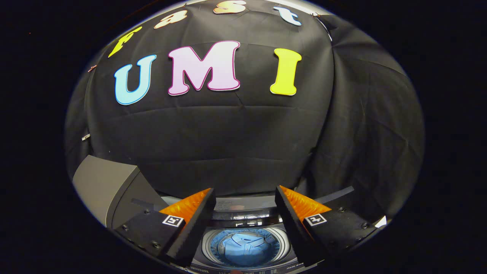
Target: Put the clothes into the washing machine and then close the washing machine lid.
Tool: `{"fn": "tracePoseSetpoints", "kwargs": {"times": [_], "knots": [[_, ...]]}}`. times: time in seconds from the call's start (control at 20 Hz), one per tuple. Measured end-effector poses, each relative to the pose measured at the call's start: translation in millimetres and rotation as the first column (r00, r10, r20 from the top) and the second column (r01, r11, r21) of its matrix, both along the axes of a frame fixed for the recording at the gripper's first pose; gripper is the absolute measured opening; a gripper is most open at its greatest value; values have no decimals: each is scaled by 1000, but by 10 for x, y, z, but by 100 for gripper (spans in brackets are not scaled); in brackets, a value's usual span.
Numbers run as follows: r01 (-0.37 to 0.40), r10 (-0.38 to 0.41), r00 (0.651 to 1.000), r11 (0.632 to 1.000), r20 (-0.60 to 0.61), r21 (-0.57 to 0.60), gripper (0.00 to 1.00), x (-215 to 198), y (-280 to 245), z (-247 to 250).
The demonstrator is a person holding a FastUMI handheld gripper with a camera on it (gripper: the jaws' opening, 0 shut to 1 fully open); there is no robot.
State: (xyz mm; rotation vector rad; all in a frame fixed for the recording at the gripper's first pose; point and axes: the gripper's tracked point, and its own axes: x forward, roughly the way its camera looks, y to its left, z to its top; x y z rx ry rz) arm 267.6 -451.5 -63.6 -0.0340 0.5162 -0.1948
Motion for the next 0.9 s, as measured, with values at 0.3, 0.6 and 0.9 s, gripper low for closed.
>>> {"fn": "tracePoseSetpoints", "kwargs": {"times": [0.3, 0.6, 0.9], "knots": [[2, -2, 1000, 1000, 0, 2, 99, -55, 12, -26], [0, 1, 1000, 1000, -22, 9, 99, -106, 9, -78], [-5, 13, 989, 998, -148, 58, 98, -471, 73, -558]]}}
